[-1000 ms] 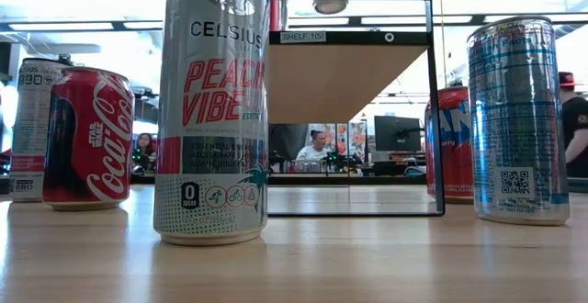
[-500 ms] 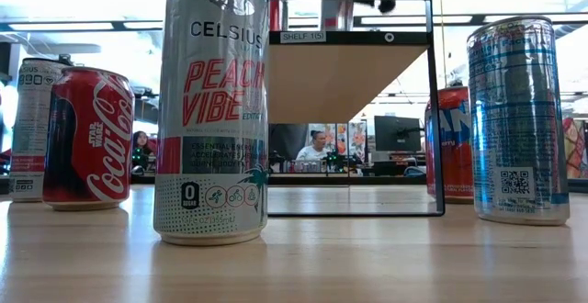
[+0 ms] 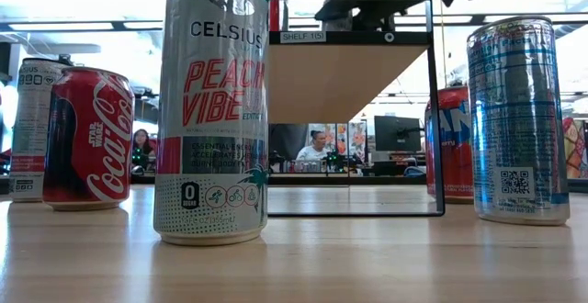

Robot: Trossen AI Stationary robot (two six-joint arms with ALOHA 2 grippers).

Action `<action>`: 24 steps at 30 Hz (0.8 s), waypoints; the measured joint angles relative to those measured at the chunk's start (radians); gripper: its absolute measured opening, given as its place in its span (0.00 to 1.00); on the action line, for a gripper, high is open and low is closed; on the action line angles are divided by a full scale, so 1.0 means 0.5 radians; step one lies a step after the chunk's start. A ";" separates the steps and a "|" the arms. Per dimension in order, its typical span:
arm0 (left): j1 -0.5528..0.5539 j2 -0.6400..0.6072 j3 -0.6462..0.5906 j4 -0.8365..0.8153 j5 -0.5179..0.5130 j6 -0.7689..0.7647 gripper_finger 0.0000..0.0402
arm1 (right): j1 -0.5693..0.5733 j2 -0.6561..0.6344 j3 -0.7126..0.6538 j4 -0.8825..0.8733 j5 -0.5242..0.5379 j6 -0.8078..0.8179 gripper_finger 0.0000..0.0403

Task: Place canned beverage on shelf
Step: Put the white and pink soda can on the top right shelf

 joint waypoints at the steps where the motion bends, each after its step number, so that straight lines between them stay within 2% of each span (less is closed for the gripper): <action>1: 0.000 -0.001 0.000 0.000 -0.016 0.000 0.80 | 0.000 0.018 0.002 0.007 0.003 -0.004 0.61; 9: 0.003 -0.020 0.000 -0.054 -0.150 0.002 0.80 | -0.001 0.080 0.008 0.037 0.098 -0.023 0.61; 24: 0.007 -0.024 0.000 -0.088 -0.154 0.021 0.80 | 0.013 0.185 0.010 0.130 0.095 -0.037 0.61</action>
